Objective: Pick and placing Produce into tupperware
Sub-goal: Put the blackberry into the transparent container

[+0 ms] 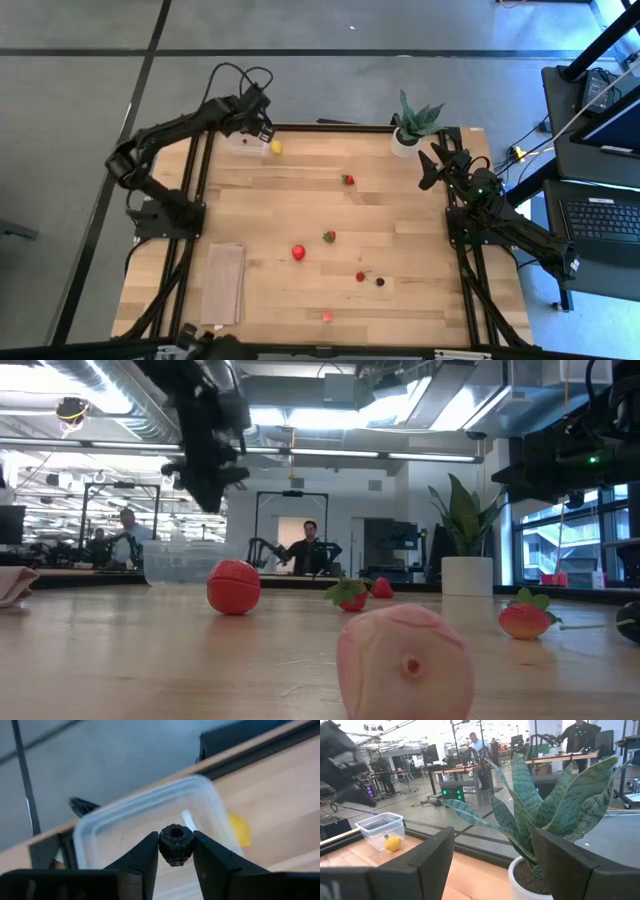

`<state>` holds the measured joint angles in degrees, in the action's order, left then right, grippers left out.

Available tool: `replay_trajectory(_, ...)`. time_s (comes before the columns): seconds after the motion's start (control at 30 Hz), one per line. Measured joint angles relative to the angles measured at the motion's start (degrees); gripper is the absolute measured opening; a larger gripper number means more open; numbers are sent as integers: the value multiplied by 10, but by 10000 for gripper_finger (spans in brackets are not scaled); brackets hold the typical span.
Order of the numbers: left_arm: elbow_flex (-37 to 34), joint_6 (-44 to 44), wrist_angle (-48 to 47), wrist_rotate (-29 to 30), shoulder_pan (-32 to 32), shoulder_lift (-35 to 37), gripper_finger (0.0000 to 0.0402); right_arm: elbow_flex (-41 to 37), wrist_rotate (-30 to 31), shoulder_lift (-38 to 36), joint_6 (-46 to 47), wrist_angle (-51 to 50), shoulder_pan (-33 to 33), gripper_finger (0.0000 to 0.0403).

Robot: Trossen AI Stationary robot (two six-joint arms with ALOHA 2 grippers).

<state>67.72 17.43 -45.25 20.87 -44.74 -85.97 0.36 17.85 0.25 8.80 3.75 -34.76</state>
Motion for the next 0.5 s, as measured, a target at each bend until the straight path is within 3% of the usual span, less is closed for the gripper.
replay_trajectory(0.33,0,0,23,-32,-23,-120,91,0,0,0,0,0,0,269)
replay_trajectory(0.5,0,0,43,-39,-22,-145,114,0,0,0,0,0,0,269)
